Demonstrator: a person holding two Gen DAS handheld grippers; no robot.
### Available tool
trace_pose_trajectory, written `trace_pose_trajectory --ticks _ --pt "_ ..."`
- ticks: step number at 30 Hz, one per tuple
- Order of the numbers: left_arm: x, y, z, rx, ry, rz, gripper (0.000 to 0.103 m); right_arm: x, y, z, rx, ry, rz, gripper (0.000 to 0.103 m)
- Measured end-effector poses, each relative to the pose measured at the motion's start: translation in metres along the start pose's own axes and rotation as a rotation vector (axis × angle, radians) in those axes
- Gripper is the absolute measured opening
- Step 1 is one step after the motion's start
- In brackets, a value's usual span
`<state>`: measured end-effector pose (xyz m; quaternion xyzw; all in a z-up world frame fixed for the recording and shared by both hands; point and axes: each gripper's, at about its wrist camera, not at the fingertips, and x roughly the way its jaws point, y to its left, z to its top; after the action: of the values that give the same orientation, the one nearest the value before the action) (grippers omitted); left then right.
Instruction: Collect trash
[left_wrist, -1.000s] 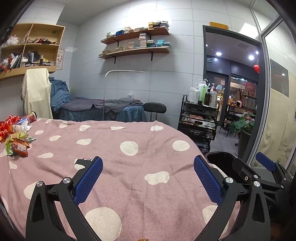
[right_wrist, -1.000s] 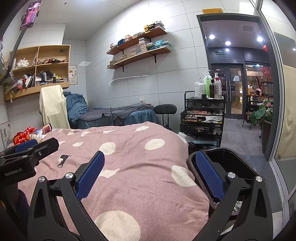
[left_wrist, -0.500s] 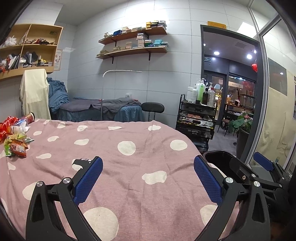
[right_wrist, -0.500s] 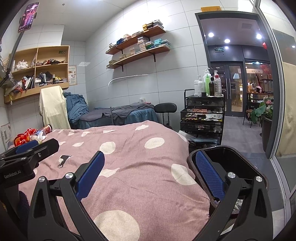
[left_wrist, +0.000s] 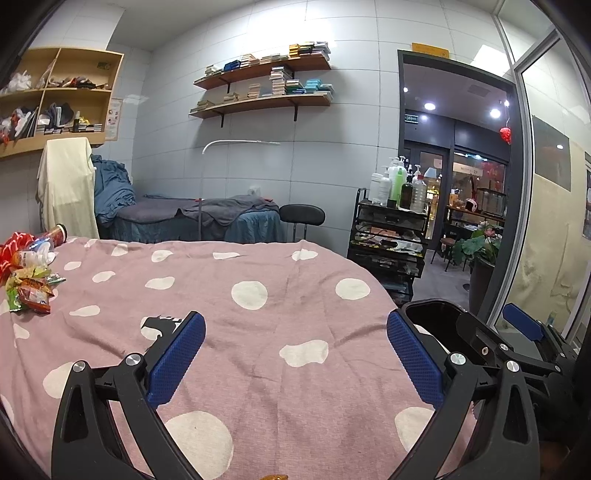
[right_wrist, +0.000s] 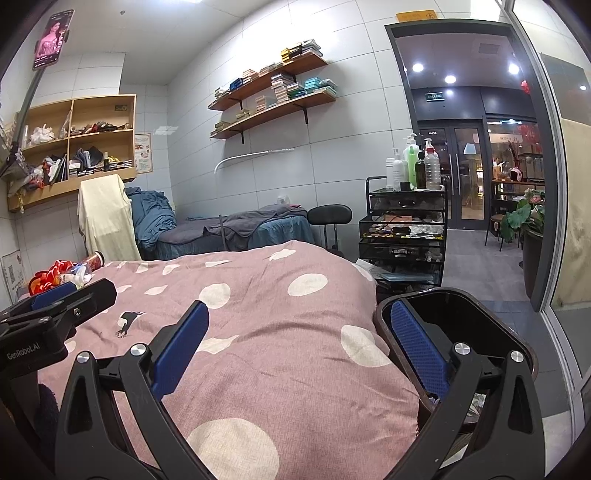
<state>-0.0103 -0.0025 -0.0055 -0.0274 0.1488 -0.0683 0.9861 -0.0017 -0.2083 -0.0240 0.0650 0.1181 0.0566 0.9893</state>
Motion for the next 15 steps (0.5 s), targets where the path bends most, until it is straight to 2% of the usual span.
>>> trace_pose_trajectory --ticks 15 --pt "0.0016 -0.0013 -0.0001 0.009 -0.004 -0.019 0.098 -0.0005 -0.0014 -0.0002 0.006 0.003 -0.002 0.098"
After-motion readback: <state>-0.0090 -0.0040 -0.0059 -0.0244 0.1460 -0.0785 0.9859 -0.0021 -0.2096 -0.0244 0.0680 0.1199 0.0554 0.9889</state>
